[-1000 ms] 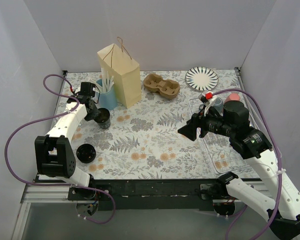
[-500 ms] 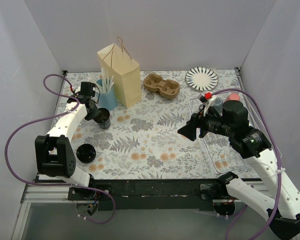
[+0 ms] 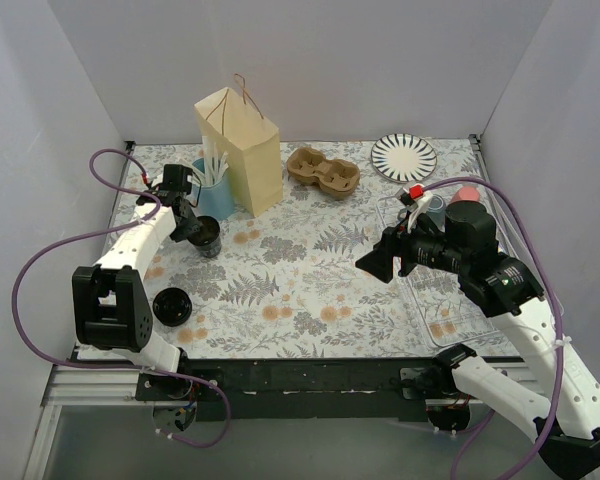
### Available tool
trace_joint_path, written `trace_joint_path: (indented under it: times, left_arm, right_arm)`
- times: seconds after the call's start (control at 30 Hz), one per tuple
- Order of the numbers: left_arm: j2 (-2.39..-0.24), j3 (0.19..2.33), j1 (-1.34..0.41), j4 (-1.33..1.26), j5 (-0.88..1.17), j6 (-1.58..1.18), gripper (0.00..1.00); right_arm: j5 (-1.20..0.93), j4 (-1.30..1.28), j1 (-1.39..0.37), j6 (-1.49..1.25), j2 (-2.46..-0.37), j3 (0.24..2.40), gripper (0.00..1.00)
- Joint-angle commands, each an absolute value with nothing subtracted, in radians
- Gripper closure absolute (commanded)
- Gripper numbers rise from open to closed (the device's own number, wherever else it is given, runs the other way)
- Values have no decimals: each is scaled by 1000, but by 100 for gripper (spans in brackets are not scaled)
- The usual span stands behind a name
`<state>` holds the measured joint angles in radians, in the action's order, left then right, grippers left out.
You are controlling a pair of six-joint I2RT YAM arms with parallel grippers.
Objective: Pack the takeout coffee
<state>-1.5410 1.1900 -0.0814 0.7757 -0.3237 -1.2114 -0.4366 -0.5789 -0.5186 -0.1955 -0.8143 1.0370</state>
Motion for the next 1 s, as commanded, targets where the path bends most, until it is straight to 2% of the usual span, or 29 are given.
trace_joint_path:
  times: [0.0, 0.13, 0.47, 0.5, 0.53, 0.57, 0.6, 0.77, 0.83, 0.87, 0.97]
  left_arm:
    - [-1534, 1181, -77, 752, -331, -1207, 88]
    - [-1529, 1181, -75, 747, -328, -1203, 100]
    - [-1516, 1249, -77, 796, -253, -1195, 100]
    - [-1519, 1261, -77, 813, -233, -1198, 95]
    - [-1517, 1264, -75, 818, -226, -1200, 95]
    - [-1513, 1264, -75, 818, -225, -1200, 95]
    - [-1509, 1262, -77, 819, -225, -1197, 100]
    - [-1508, 1259, -75, 825, -255, -1189, 100]
    - [-1512, 1261, -77, 831, -256, -1189, 94]
    - [-1514, 1256, -75, 830, -255, -1183, 99]
    - [-1514, 1246, -77, 822, -250, -1178, 100]
  right_arm:
    - [-440, -568, -522, -192, -813, 1081, 25]
    - [-439, -566, -522, -192, -810, 1075, 25]
    - [-440, -555, -522, -195, -813, 1052, 25]
    - [-440, -551, -522, -198, -813, 1049, 25]
    - [-443, -548, -522, -199, -815, 1048, 25]
    - [-445, -545, -522, -201, -815, 1046, 25]
    - [-448, -543, -522, -206, -816, 1043, 25]
    - [-456, -534, -522, -215, -813, 1039, 25]
    - [-457, -535, -522, -218, -815, 1040, 25]
    - [-457, -532, -522, -218, -813, 1040, 25]
    - [-460, -532, -522, -221, -813, 1040, 25]
